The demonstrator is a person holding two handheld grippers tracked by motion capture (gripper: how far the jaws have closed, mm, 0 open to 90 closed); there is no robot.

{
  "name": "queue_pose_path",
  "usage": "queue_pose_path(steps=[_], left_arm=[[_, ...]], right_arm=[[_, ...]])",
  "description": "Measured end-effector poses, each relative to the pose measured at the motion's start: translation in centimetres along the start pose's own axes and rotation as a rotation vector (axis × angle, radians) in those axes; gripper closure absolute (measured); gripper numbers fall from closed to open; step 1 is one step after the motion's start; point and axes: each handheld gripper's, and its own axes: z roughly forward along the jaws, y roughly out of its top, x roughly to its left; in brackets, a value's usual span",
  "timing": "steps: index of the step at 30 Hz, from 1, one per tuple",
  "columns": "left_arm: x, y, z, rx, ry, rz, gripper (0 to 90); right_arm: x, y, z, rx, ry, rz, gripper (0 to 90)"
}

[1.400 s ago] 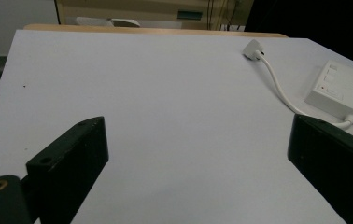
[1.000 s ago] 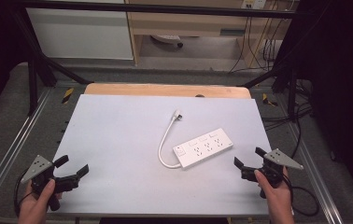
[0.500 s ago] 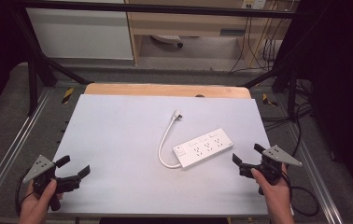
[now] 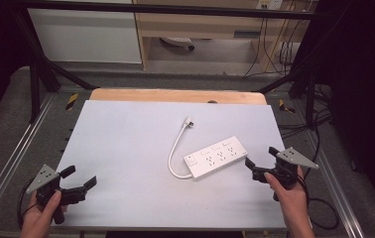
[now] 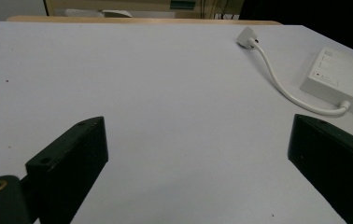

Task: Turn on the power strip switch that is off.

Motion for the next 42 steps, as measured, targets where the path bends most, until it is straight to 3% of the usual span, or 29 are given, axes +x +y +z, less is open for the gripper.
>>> queue_pose_path(steps=[16,42], left_arm=[[0.0,0.0,0.0,0.002,-0.004,0.002,5.2],[0.0,-0.1,0.1,0.015,-0.003,0.007,5.2]], right_arm=[[0.5,2.1,2.8,0.004,0.014,-0.007,2.8],[-1.2,3.0,5.9,0.007,-0.022,0.038,8.3]])
